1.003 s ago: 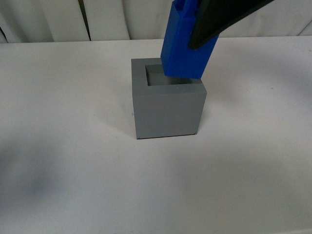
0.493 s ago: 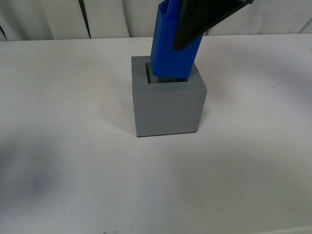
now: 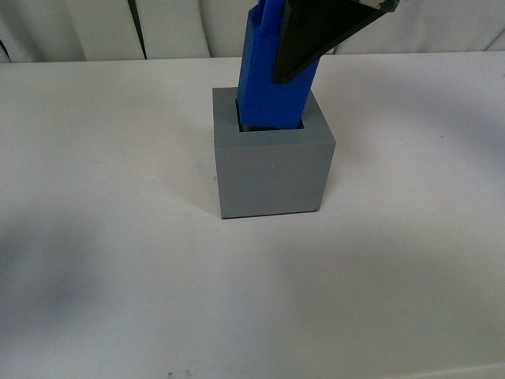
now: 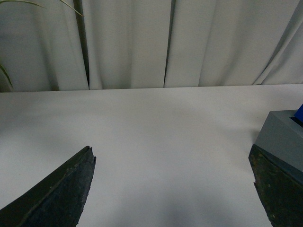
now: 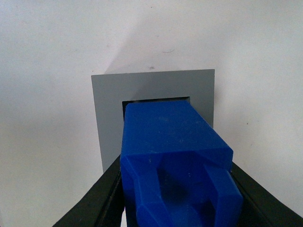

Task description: Insert blue part into gray base

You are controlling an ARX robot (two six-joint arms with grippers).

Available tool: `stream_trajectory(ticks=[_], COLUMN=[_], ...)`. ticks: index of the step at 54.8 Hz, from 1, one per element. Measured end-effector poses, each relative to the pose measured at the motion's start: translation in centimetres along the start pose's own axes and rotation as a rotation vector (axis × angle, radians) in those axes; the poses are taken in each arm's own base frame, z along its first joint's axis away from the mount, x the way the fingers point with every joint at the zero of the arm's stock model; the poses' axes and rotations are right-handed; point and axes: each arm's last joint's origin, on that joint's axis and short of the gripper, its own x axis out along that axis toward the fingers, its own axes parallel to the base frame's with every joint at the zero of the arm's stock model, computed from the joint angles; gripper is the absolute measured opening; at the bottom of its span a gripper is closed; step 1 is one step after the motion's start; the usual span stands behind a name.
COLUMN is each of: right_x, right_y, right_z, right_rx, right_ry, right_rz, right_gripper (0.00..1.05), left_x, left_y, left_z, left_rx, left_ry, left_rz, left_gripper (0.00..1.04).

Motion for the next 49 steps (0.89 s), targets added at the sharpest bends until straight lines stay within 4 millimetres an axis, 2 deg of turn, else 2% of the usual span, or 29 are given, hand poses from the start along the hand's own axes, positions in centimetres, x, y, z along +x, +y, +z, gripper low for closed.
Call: stream_trajectory(ticks=[33,37,43,49], right_x=[0.72,0.77,0.74,0.70], right_y=[0.15,0.18,0.18,0.13], right_z=[-0.26,-0.27,-0.21,-0.24], right_rx=[0.001,0.003,0.028,0.049], right_ry=[0.018,0.017,-0.017,-0.041], right_rz=[0.006,0.008,0.019,0.027], right_gripper=[0.48,0.59,0.84,0.98], left_x=[0.00,0.00,0.00,0.00], left_y=[0.00,0.00,0.00,0.00], left_z=[0.00,0.00,0.00,0.00], left_rx=[0.000,0.000,0.000,0.000], left_ry=[0.000,0.000,0.000,0.000], left_rz=[0.000,0.000,0.000,0.000], left_gripper=[0.99,0.99,0.99,0.99])
